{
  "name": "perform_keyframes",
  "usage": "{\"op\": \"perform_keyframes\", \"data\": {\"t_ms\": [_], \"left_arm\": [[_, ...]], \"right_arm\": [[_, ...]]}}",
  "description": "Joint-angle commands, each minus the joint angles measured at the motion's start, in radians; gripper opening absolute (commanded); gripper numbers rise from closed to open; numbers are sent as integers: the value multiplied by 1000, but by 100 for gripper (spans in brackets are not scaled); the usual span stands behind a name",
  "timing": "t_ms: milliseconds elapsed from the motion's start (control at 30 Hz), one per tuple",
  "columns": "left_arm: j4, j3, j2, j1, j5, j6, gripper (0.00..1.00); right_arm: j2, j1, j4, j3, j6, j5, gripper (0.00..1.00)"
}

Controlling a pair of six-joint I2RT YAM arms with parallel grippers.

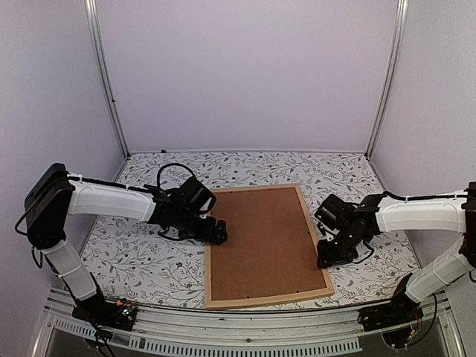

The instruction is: Put the photo into the frame

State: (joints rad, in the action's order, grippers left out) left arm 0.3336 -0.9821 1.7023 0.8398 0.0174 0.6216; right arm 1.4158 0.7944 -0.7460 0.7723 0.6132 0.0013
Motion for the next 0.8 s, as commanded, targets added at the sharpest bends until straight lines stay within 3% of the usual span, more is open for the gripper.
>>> {"op": "perform_keyframes", "data": {"t_ms": [0,467,767], "left_arm": [[-7,10,15,11,12,4,96],[-6,11,9,10,12,3,96],[-15,8,19,10,12,2,97]], "right_arm": [[18,16,-15,-22,20,35,42],[79,29,-40,-17,58,72,42],[-70,34,-192,100,94,175,41]]}}
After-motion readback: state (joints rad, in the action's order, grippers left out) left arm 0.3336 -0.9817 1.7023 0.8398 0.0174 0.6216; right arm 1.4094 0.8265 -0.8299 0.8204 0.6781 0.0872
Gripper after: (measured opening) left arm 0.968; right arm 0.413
